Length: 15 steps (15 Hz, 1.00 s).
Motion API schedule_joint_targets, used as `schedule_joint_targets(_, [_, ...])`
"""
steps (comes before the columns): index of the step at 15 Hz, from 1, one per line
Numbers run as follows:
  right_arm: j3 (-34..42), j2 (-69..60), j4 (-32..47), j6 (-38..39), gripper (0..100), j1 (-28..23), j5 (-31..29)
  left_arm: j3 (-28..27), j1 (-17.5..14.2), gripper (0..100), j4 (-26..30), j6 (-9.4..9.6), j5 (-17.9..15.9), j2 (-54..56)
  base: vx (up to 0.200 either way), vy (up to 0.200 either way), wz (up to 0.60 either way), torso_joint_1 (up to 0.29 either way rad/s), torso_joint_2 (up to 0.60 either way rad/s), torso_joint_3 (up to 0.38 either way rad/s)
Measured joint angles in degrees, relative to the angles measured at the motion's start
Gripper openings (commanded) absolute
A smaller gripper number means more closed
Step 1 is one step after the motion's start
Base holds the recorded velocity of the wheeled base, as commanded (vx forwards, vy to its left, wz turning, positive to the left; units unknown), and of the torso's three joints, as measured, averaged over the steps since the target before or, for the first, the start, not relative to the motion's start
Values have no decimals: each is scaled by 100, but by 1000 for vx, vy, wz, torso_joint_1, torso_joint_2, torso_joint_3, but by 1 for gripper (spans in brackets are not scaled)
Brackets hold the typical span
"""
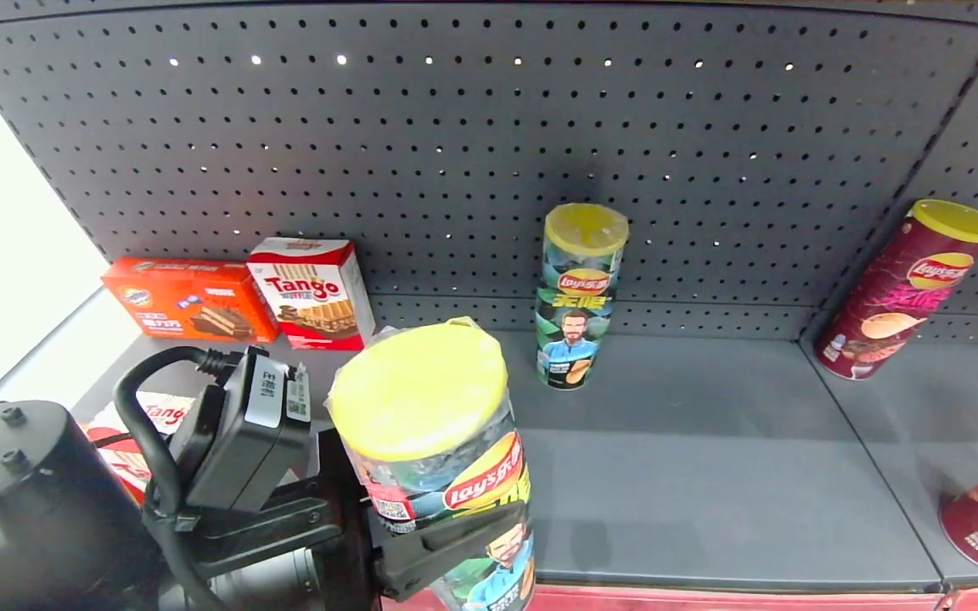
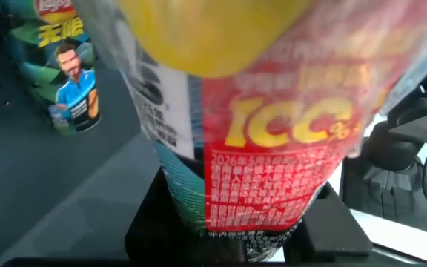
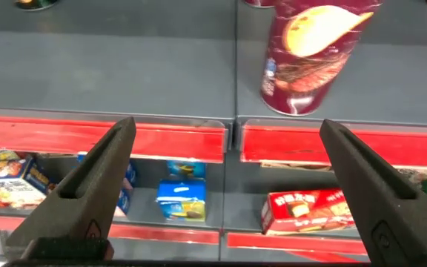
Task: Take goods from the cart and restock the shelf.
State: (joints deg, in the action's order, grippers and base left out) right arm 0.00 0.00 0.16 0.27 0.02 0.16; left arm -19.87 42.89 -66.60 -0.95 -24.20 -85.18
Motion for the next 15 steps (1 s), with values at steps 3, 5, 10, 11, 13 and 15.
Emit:
schedule_joint_targets(3, [0,0,2,-2,100,7,0,26,-41,0,-5,0,-5,6,0,0,0,0,0,0])
schedule_joint_targets(5, [0,0,2,0,100,2,0,37,-50,0,1,0,-7,15,0,0,0,0,0,0])
schedule_joint_targets(10, [0,0,27,-16,100,2,5,52,-78,0,-13,-5,-23,43,0,0,0,0,0,0])
schedule_joint_targets(11, [-5,0,11,-105,100,13,35,72,-91,0,-13,-6,-23,52,0,0,0,0,0,0])
schedule_joint_targets(13, [-90,10,2,-223,100,13,129,91,-188,0,-16,0,-34,63,0,0,0,0,0,0])
schedule_joint_targets(15, [-705,254,60,-20,100,94,176,72,-227,0,-21,-2,-40,59,0,0,0,0,0,0])
